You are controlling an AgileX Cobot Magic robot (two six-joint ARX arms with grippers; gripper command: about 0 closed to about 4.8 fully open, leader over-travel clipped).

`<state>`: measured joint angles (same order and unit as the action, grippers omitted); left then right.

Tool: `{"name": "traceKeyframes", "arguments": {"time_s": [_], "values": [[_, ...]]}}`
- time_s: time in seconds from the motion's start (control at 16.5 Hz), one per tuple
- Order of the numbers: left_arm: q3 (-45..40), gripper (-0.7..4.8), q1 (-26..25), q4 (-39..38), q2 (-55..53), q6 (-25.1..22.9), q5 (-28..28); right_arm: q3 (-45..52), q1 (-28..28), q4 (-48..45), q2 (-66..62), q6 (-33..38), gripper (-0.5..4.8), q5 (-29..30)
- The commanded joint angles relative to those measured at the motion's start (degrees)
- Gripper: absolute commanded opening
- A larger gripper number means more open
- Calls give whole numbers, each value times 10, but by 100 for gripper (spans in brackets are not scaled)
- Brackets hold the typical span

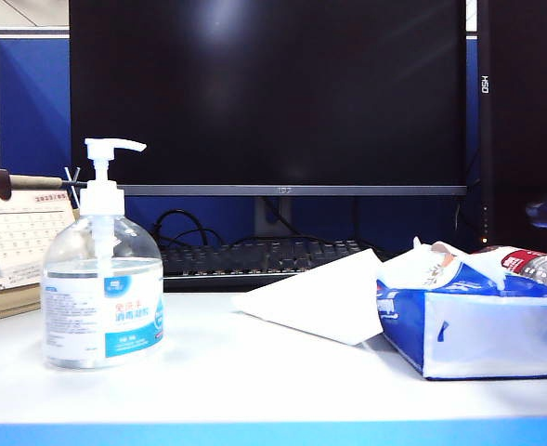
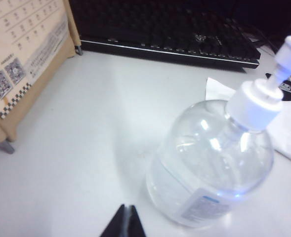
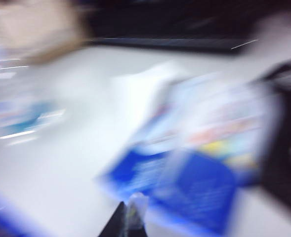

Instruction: Pull out a tissue from the tissue dispenser, then press the switch of the alcohol sanitizer bottle to drop some sanitizer on the paper tissue, and finally place the treated tissue on the table.

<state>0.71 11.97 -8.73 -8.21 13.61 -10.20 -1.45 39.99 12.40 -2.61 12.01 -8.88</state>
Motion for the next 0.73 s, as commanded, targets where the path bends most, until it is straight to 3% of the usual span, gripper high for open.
{"name": "traceKeyframes", "arguments": {"time_s": [0.06,0.18,0.36,0.42,0.48,0.67,0.73], "values": [[-1,-5,0,12,-2,-12,92,7,-5,-21,-1,-58,-1,-85],[-1,-5,0,11,-2,-18,157,7,-36,-27,-1,-107,-1,-95],[-1,-5,0,27,-2,-121,95,7,-94,-50,-1,-170,-1,-90],[-1,-5,0,45,-2,-171,71,7,-117,-67,-1,-170,-1,-75],[-1,-5,-1,60,-2,-186,82,7,-143,-88,-1,-169,-1,-40],[-2,-5,-17,82,-2,-212,231,8,-203,-151,0,-116,-1,52],[-2,-5,-32,92,-2,-217,229,8,-221,-165,0,-103,-1,56]]}}
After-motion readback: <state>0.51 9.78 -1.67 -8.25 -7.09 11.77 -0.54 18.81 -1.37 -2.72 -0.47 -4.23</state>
